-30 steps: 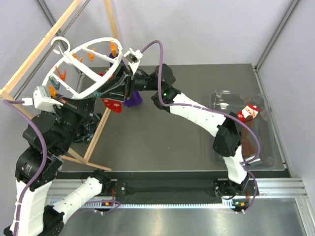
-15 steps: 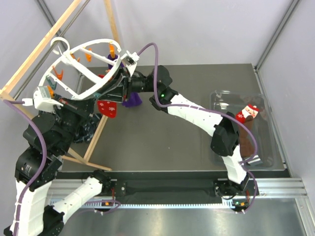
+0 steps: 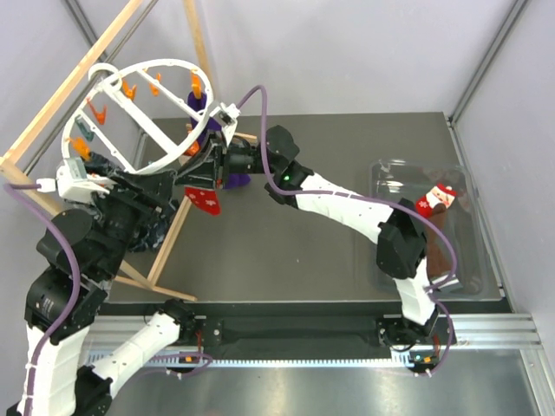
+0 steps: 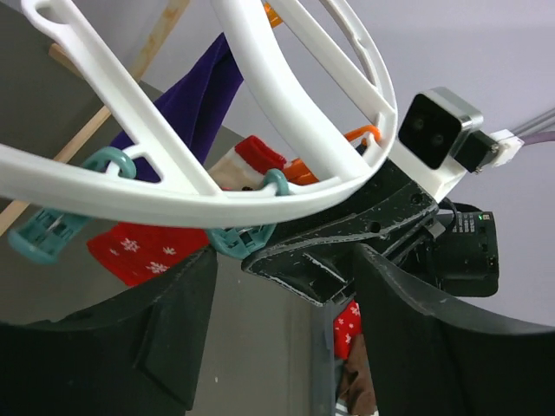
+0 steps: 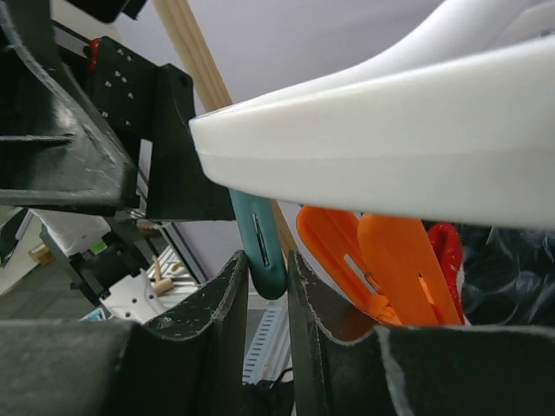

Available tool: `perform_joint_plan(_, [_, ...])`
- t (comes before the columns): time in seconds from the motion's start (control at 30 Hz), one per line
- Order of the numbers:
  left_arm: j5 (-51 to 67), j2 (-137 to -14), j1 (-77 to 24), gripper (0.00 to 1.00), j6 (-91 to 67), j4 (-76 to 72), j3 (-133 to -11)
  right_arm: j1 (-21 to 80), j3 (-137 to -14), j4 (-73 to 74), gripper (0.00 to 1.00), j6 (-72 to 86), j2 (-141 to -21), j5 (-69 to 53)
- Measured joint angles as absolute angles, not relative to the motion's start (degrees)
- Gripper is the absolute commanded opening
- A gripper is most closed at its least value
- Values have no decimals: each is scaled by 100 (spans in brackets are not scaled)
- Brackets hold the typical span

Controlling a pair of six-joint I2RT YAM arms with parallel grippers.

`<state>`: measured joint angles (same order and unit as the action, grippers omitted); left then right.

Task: Clip the socks to the hanger
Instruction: Open the clamp at the hanger.

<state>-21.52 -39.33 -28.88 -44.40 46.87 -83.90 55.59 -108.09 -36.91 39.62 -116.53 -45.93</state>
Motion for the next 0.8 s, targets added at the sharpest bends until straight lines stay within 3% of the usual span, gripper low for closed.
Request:
perform_joint_plan(0.53, [-2235, -4143, -2888, 70, -4386, 4652, -8447, 5898, -10086, -2502, 0, 3212, -10632, -2908])
perform_joint_plan(0.8, [-2467, -4257, -2888, 61, -4515, 4707, -8580, 6055, -10075, -2165, 0, 2683, -10560, -2436])
